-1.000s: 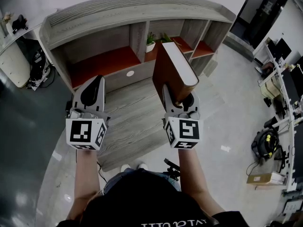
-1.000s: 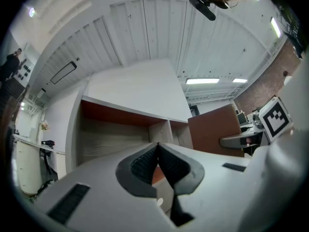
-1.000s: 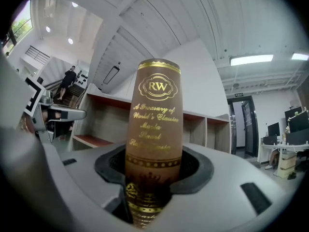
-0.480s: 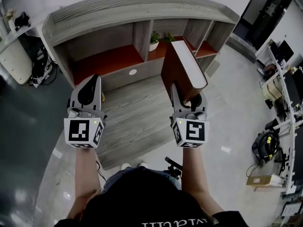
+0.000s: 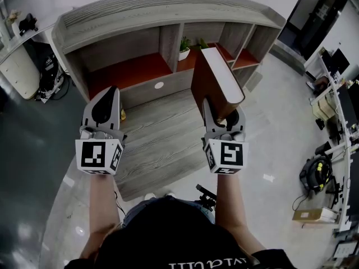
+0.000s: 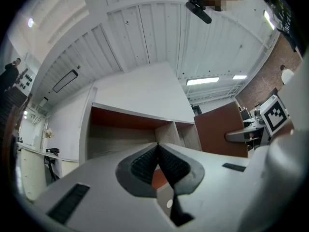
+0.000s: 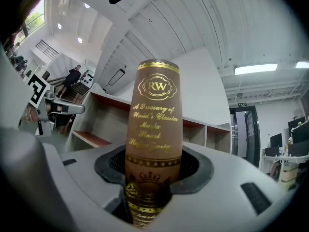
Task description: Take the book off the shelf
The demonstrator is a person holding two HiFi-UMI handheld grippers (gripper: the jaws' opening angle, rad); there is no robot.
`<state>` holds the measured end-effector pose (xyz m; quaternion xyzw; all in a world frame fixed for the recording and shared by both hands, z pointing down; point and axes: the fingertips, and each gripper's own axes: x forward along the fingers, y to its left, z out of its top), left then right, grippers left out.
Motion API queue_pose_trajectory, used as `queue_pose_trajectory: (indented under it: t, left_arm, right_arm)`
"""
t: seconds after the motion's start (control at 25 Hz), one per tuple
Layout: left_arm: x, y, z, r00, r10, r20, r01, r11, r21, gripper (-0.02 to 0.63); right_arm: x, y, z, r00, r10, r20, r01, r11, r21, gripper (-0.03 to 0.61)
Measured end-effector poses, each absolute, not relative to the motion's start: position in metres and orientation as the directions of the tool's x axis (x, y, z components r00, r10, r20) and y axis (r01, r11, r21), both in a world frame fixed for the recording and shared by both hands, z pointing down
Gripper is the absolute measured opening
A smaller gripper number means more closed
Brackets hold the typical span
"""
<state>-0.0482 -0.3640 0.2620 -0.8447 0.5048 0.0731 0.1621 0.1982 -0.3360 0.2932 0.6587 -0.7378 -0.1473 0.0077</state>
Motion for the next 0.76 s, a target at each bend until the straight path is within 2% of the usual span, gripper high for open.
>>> queue_pose_trajectory:
  t: [0.76]
  left_arm:
    - [-0.0398,-0.3674,0.2549,0.494,-0.817,-0.297,-0.868,-0.446,-0.219,0.012]
  right_arm:
    - [0.1979,-0.3405,0.2869,-0.149,-0.972,-0.181,-0.967,0.105,0.234,0.232]
